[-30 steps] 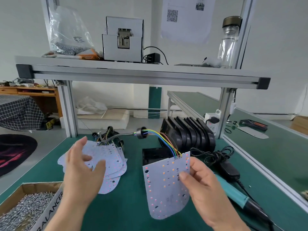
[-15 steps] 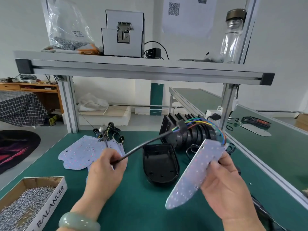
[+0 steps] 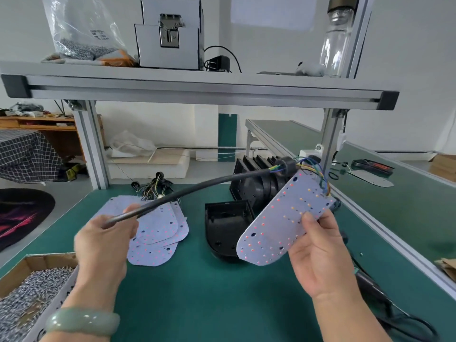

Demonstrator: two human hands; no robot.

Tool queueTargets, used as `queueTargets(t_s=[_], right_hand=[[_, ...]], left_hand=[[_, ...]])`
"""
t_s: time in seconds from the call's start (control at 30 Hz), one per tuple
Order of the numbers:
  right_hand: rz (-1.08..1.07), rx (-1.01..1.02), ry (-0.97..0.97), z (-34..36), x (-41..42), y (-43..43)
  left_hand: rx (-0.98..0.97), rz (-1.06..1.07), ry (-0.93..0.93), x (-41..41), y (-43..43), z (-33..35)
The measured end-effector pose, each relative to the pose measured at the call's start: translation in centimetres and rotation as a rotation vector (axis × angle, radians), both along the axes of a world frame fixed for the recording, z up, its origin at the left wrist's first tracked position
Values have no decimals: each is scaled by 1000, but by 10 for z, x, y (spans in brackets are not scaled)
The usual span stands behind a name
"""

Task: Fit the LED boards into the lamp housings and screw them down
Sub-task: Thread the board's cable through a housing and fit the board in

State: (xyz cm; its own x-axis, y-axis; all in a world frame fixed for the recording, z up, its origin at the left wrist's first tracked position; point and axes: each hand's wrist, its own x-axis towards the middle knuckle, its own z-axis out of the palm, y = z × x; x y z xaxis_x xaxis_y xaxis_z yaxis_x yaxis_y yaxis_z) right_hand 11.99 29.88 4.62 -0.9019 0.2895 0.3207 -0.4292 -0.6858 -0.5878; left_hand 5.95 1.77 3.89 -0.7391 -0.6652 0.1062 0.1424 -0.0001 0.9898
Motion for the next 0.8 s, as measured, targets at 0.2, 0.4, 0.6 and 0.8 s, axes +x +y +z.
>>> queueTargets(t_s=[0.2,0.4,0.6,0.8], right_hand=[[54,53,-68,-9,0,-13],[108,61,-123,-13,0,-19],[151,6,-185,-17,-1,-20],[149,20,-242,-20,-3,-20]], left_hand=[[61,-361,-97,17,-4,12],[139,-687,-41,32,-2,11],[-166,-699,-176,31,16,-1],[-161,-528,-152,25,24,-2]])
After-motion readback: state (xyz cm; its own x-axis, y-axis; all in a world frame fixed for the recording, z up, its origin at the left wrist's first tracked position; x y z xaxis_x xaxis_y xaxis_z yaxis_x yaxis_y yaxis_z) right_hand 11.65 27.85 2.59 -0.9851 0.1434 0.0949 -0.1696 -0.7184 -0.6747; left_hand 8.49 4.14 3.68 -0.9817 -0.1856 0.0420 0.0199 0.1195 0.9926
